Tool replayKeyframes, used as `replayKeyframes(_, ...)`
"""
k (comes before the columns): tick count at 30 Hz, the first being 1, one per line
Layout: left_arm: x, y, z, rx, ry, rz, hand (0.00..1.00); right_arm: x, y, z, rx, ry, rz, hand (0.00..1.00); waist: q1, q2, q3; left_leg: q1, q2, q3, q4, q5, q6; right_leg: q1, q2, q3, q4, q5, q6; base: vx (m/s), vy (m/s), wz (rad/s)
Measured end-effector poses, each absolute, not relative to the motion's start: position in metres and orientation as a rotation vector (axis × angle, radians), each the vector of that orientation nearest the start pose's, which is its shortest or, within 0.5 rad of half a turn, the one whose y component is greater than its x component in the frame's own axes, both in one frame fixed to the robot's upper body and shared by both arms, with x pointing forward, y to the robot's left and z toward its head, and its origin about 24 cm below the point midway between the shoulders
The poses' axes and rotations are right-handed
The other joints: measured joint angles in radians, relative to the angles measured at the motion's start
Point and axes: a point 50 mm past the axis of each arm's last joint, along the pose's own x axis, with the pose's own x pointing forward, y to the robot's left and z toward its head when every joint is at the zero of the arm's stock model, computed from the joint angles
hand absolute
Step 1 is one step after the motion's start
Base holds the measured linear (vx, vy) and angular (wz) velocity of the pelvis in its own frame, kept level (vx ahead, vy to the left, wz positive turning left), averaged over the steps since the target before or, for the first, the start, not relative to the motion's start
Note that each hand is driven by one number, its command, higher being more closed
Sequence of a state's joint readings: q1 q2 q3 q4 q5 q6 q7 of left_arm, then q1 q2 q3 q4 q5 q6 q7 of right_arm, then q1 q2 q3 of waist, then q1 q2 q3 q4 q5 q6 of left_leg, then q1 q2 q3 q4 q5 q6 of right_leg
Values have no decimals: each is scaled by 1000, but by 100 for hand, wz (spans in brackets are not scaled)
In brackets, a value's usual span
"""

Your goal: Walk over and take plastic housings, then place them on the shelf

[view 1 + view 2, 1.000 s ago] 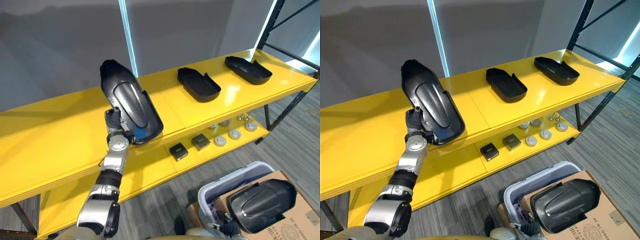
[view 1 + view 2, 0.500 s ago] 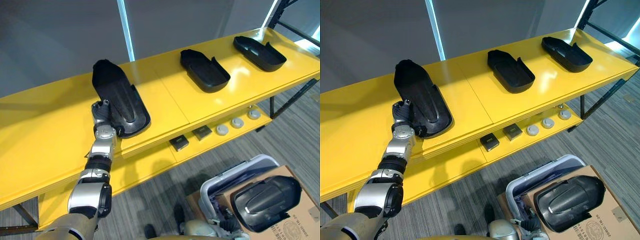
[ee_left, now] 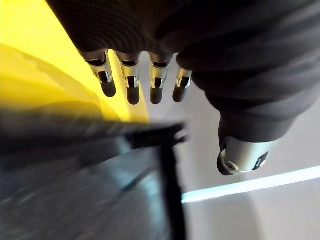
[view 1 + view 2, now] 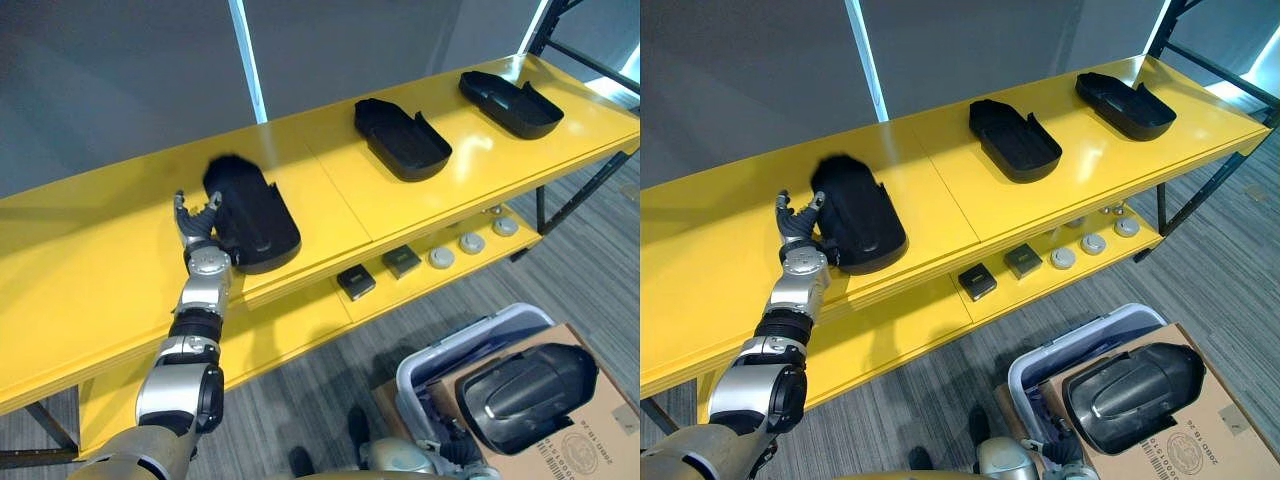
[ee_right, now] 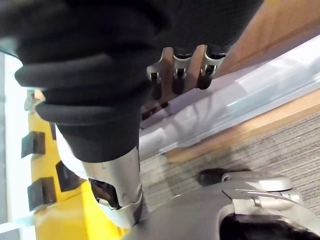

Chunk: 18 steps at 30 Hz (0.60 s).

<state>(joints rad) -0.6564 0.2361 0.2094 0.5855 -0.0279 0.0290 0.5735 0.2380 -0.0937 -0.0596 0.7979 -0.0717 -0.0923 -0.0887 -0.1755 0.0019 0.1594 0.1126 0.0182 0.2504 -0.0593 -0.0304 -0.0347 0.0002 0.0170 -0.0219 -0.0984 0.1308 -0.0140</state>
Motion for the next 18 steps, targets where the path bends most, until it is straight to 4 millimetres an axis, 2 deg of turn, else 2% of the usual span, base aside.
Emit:
replayKeyframes(4,347,234,132,41,-188,719,0,90,-205,-143,-162,936,-190,0,2,1,-1,1,-2,-4,-4,1,1,1,-1,-5,0,0,0,-9,11,2)
replayKeyframes(7,335,217,139,15,-267,694,0,90,-205,-144,-163,939,-192,0,5,1,-1,6,-3,-13,-5,6,8,9,-2,-12,0,-1,1,-24,22,8)
replayKeyframes(10,317,193,144,72,-369,612,0,89,-206,-144,-163,944,-194,0,12,6,-4,6,-4,-26,-6,7,10,12,-4,-22,0,-1,1,-35,15,8)
replayKeyframes(12,301,167,139,183,-431,500,0,87,-208,-145,-165,952,-199,0,27,12,-8,7,-4,-31,-10,7,10,14,-4,-30,0,-1,1,-45,12,11)
replayKeyframes(13,297,162,136,212,-437,475,0,87,-208,-145,-165,952,-199,0,27,14,-10,6,-4,-32,-10,7,10,14,-5,-32,0,-1,1,-49,11,7)
replayKeyframes(14,288,156,127,261,-433,440,100,85,-210,-145,-163,957,-203,0,27,20,-15,7,-4,-32,-10,8,9,14,-5,-32,0,-1,1,-60,14,3)
replayKeyframes(18,262,137,90,438,-347,319,100,82,-212,-146,-162,965,-210,0,31,28,-24,5,-3,-32,-11,7,6,14,-5,-34,-1,-11,15,-62,10,0)
